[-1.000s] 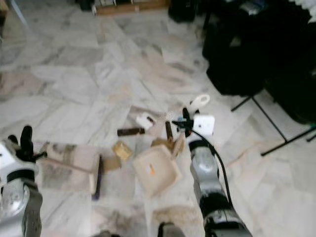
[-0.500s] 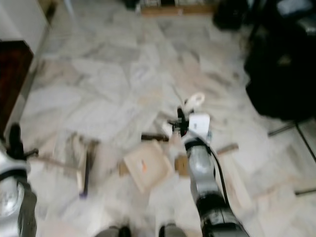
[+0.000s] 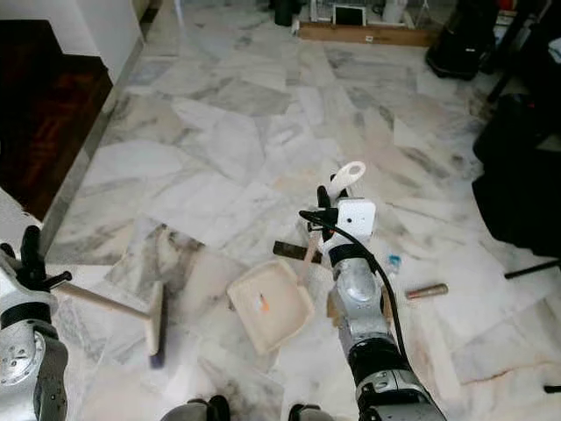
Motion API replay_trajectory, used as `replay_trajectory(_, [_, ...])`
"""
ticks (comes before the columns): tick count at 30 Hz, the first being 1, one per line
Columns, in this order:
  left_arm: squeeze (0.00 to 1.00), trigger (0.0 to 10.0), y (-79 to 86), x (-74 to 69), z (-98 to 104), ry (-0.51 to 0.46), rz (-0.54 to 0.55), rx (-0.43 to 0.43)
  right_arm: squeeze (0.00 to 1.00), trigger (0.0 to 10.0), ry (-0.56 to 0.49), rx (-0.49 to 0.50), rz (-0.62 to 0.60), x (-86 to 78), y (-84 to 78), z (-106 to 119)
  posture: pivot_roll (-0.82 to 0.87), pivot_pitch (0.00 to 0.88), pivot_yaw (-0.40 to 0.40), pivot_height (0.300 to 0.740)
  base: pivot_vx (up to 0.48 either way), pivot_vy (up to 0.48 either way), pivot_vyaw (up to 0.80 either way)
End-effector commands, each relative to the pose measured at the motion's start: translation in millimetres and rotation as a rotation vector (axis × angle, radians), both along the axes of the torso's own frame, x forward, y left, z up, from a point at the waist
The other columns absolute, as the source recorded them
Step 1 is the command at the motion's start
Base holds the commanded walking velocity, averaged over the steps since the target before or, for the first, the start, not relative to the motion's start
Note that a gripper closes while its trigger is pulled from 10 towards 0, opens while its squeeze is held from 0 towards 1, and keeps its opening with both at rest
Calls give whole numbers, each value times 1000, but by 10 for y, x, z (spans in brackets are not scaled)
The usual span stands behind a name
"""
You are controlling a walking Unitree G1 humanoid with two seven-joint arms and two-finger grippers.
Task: Sweep floor
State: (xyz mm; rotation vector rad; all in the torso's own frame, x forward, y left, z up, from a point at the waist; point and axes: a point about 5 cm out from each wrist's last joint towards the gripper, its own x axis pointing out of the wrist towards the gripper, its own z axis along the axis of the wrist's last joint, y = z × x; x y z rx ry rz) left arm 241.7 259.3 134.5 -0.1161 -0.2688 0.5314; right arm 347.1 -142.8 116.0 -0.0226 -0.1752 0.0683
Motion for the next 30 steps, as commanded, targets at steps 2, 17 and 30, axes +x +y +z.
replay_trajectory(2, [0,10000,-5,1,63,-32,-11,18,0,10000,-21,14,-22,24,-37,63,9,204,-40,740,324,0,-800])
replay_trajectory(17, [0,10000,-33,23,64,-36,-40,16,0,10000,-36,13,-15,17,-20,77,12,203,-39,740,332,0,-118])
replay_trajectory(30, [0,10000,-60,34,64,-39,-61,16,0,10000,-40,8,-18,12,-33,82,9,201,-41,740,174,0,0])
